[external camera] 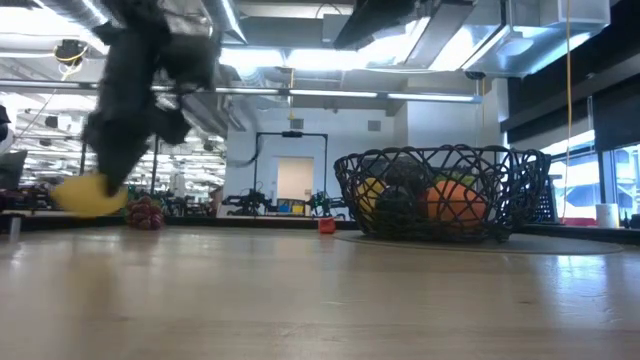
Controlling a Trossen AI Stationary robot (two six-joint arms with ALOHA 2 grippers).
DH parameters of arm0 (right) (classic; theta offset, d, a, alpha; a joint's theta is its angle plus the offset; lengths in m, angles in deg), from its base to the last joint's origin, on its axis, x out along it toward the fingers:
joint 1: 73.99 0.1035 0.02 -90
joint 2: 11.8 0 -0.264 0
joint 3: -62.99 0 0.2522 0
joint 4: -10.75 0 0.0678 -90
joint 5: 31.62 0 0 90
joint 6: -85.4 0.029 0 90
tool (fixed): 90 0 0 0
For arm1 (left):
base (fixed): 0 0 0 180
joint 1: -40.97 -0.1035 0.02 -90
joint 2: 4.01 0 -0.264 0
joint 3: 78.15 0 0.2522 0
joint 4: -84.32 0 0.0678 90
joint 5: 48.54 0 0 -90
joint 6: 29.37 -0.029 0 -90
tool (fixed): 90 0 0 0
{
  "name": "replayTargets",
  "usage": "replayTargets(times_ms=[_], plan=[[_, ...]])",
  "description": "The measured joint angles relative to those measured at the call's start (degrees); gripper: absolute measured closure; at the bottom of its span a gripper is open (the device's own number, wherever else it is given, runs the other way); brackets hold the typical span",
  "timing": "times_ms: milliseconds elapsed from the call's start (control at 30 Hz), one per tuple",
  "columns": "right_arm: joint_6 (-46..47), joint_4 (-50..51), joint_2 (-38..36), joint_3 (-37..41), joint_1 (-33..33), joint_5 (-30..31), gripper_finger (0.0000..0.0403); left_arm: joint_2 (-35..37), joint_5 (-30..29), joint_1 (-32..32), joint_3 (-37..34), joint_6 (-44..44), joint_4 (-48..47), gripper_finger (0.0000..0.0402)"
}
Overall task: Build produce basket
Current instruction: Put the lemon into the black wire basket
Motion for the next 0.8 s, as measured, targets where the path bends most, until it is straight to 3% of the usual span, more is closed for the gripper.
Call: replayTargets(times_ms=[333, 467, 667, 800], plan=[[7.0, 19.5, 0.0, -10.8, 0.0, 1.0, 0.0188, 0.0, -2.8, 0.0, 14.5, -7.2, 12.7, 0.0277], [10.0, 23.5, -0.8, -14.0, 0.0, 1.0, 0.0188, 0.0, -3.1, 0.0, 19.4, -11.8, 21.9, 0.0277], [12.8, 24.9, -5.7, -14.2, 0.0, 1.0, 0.0188, -2.4, -2.1, 0.0, 21.3, -18.5, 38.3, 0.0277], [14.9, 24.5, -9.0, -14.2, 0.0, 1.1, 0.0188, -6.4, 3.2, -0.2, 21.4, -19.0, 50.2, 0.0277]])
